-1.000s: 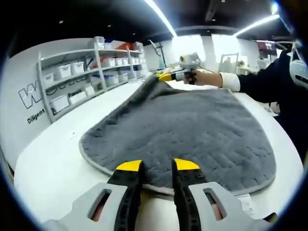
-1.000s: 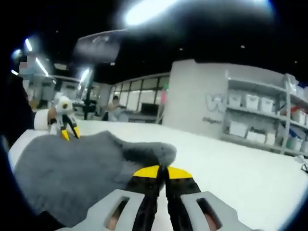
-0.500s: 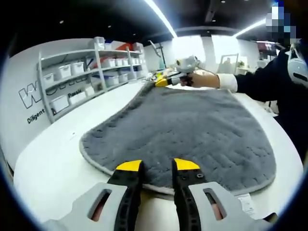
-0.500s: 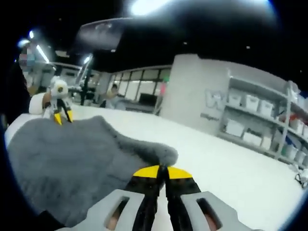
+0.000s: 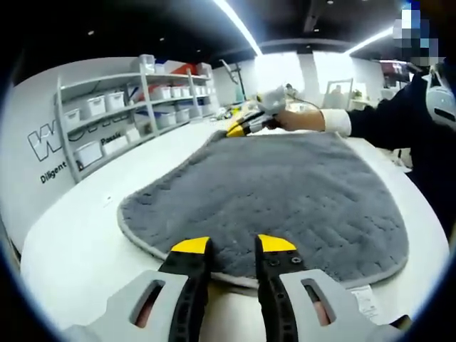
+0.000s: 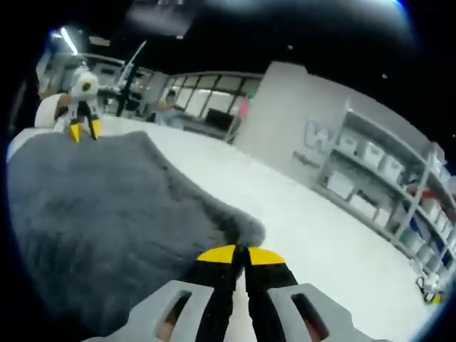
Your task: Open the folded towel by lifting each exposed corner and separating the folded layers until the towel lies flat within the target outline without major curled edges
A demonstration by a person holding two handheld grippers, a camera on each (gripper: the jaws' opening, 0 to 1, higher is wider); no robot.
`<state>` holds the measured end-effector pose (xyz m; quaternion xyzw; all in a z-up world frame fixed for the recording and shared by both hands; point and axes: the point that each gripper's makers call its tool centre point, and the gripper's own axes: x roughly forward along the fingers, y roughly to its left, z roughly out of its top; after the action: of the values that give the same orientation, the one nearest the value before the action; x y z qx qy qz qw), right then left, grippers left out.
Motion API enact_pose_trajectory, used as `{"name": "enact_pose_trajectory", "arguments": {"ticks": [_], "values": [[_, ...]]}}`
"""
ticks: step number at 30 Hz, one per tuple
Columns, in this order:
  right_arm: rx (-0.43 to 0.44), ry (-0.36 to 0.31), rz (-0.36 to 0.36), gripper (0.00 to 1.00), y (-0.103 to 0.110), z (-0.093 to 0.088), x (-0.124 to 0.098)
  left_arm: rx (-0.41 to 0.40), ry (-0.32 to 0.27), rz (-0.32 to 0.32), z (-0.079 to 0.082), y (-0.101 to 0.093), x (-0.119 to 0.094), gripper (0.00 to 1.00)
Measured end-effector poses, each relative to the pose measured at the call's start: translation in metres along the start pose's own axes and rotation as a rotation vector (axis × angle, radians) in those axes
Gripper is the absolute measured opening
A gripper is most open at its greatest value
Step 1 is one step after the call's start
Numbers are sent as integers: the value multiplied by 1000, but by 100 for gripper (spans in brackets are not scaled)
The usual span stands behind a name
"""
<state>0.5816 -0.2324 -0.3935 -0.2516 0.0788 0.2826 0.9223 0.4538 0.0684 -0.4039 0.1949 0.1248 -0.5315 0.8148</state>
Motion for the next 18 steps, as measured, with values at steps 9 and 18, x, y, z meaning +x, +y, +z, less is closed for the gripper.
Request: {"name": "enact_pose_trajectory", "arguments": {"ticks": [9,18], "values": [[-1,33,-12,1,-2,-8,2,35,-3,5,2,0,-1,24],[51,-10,-31,4,-1,3,-7,43,-19,17,4,5,-5,27]]}}
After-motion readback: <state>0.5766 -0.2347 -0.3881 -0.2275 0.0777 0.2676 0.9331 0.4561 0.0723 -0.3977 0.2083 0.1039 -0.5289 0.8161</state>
